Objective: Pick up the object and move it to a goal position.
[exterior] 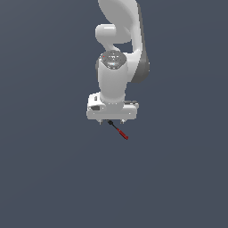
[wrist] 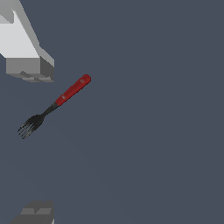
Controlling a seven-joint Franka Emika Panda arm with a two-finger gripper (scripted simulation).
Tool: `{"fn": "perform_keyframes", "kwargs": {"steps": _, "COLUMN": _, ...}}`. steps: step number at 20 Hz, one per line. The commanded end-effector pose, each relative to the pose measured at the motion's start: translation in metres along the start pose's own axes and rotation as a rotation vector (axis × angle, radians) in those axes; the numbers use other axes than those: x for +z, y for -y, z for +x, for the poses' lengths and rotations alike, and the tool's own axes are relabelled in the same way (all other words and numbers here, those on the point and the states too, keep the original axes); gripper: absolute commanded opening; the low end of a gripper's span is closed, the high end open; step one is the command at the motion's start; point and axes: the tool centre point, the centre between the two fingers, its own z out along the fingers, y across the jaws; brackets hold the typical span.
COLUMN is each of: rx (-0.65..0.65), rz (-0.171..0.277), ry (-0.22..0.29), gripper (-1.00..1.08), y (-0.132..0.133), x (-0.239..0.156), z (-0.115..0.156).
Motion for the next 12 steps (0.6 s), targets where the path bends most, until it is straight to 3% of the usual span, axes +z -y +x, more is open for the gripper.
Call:
{"fn": "perform_keyframes", "kwargs": {"steps": 1, "rx": 0.000, "rz": 0.000, "ry": 0.000, "gripper": 1.00, "y": 0.000, "x": 0.000, "z": 0.000}}
{"fn": "perform_keyframes", "kwargs": {"steps": 12, "rx": 0.043, "rz": 0.011, "ry": -0.005, "gripper": 1.00, "y": -0.027, "x": -0.003, "z": 0.001}}
